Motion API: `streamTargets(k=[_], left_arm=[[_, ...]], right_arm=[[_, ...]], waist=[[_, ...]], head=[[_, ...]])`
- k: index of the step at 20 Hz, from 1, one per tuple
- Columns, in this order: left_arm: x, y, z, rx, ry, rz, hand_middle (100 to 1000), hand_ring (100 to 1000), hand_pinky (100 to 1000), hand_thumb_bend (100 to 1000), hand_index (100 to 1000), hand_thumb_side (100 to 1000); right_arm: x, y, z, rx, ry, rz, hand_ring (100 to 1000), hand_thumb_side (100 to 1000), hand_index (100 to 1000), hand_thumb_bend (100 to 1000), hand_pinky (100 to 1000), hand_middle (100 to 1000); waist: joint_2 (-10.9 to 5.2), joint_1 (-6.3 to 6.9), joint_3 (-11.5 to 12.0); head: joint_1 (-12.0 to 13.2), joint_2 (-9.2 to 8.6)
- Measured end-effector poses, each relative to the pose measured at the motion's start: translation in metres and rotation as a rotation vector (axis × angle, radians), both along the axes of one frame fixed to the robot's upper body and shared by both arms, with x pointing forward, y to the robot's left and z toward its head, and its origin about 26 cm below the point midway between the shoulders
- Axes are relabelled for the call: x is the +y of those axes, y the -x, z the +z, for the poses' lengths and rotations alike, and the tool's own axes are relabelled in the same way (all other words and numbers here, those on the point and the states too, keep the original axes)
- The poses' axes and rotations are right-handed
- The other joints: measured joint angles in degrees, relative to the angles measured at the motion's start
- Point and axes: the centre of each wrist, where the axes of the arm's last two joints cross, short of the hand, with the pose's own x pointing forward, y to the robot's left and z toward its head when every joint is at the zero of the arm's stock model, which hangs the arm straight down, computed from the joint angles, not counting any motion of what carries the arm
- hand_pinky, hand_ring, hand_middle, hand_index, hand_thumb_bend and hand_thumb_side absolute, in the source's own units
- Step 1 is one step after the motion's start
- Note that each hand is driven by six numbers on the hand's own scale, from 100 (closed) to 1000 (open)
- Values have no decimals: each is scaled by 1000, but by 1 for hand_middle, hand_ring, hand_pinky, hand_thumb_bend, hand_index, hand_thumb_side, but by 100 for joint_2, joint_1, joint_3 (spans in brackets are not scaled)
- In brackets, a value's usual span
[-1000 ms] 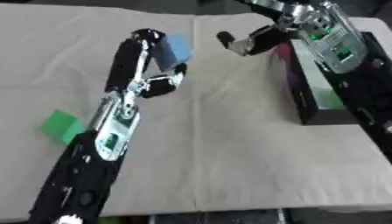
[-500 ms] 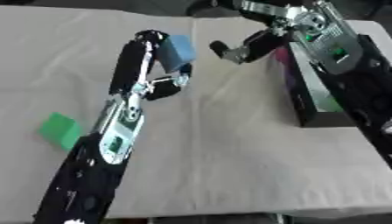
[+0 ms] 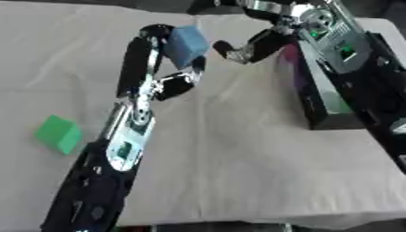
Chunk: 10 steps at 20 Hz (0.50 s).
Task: Pick up the objects with one hand, pass them to the other hand, and then place them into the box on the other side of the table.
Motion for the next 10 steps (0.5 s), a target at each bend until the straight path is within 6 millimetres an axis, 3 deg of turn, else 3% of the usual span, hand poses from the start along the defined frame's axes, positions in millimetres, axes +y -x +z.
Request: streamTargets(k=[10], left_arm=[[-4,2,0,0,2,-3,368,446,518,100,467,193]], right_arm=[[1,1,0,9,24,0,973,100,943,100,1000,872]], waist=[[15,-24,16]], head=[[0,0]])
